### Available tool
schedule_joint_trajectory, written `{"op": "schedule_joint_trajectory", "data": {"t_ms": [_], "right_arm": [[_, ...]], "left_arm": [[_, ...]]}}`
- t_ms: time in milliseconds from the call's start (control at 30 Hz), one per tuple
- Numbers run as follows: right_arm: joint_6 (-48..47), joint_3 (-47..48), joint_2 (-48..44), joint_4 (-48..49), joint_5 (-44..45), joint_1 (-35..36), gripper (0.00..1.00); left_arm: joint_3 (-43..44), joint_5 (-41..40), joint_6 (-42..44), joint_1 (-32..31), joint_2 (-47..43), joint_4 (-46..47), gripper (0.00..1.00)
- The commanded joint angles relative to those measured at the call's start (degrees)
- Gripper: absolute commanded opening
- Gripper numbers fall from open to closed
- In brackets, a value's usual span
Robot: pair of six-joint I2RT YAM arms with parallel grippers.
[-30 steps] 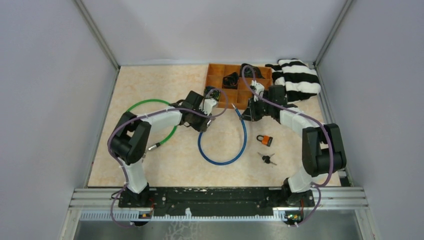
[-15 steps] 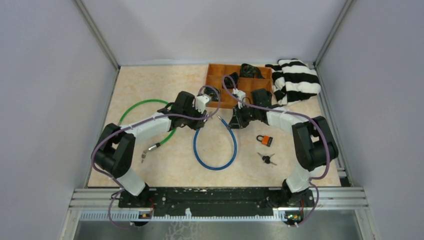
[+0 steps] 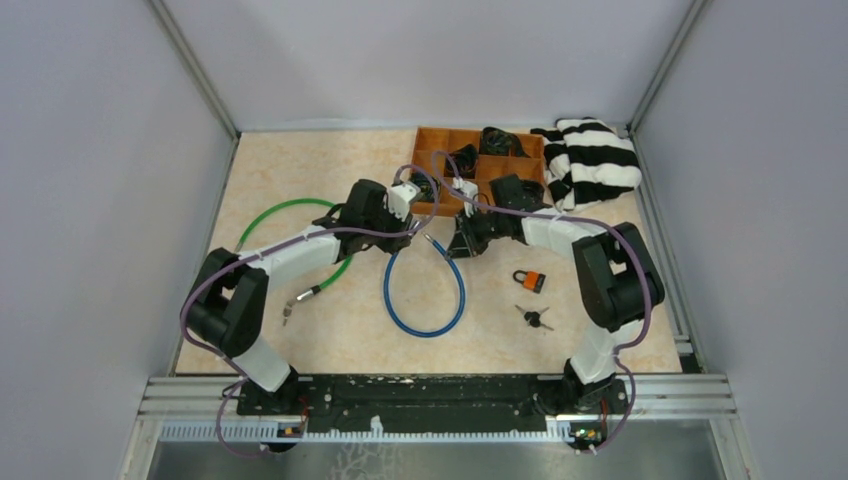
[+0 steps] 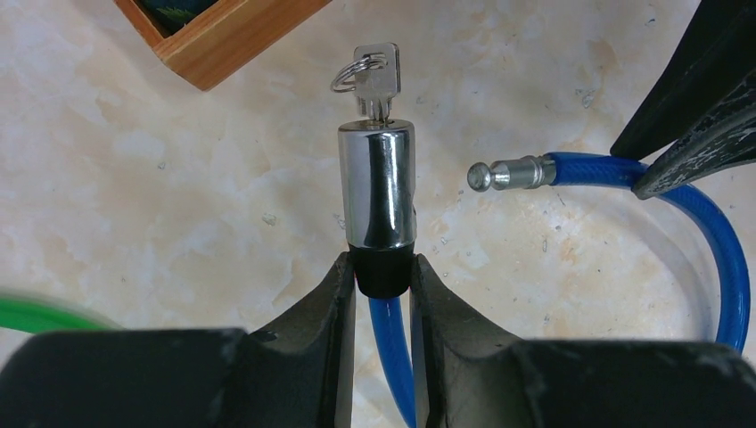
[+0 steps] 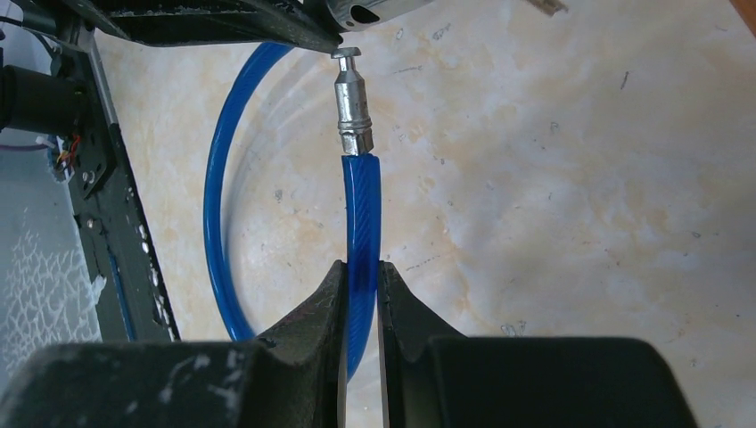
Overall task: Lock with the key
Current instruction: Lock the lock.
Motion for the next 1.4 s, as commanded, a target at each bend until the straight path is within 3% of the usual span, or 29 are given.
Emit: {"op": "schedule_joint_trajectory", "data": {"t_ms": [0,867,1367], "right_arm": [[-0.6,3.4,0.9,1.0,-3.5,1.7,0.00],[0.4,6.7,4.3,-0.9,-2.7,2.7,0.00],[2.9,11.7,7.2,-4.4,-4.2,2.7,0.00]], "left_arm": [[-0.5,1.2,-0.2,0.2,-2.4,4.0,0.00],[-2.2,4.3,1.4,-0.9,-2.9,4.7,0.00],[-1.9,-2.7,7.0,-4.9,-1.7,3.9,0.00]]}}
